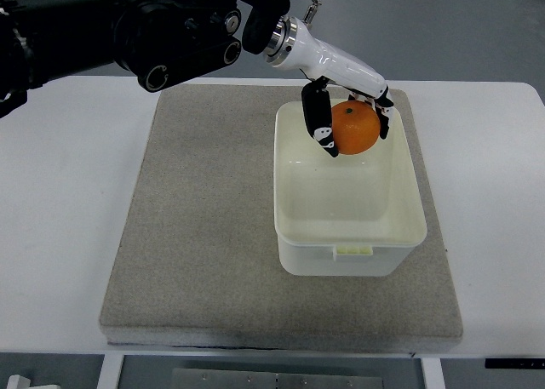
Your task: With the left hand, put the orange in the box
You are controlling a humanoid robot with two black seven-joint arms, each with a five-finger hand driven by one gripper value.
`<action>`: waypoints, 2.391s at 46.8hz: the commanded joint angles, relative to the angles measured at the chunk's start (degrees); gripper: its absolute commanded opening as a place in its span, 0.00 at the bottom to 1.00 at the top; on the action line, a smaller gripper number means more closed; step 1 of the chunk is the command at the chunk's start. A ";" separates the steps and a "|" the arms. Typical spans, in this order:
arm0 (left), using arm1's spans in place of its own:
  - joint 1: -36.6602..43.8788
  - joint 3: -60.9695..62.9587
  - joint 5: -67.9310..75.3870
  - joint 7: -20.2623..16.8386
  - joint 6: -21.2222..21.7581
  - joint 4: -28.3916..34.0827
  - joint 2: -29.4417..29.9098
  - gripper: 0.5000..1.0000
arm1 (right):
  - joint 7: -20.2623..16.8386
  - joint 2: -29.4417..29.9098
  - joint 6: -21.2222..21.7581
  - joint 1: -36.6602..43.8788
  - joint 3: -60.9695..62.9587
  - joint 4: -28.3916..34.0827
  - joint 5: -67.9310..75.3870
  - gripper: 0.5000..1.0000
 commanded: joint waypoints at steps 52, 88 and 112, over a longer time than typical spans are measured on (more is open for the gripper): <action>1.58 -2.30 -0.20 0.00 -0.58 7.09 3.23 0.88 | 0.00 0.00 0.00 0.00 0.00 0.04 0.00 0.89; 21.79 -2.65 -11.62 0.00 14.45 38.48 -0.55 0.88 | 0.00 0.00 0.00 0.00 0.00 -0.05 0.00 0.89; 26.19 -7.56 -46.32 12.75 19.20 39.53 -3.53 0.73 | 0.00 0.00 0.00 0.00 0.00 0.04 0.00 0.89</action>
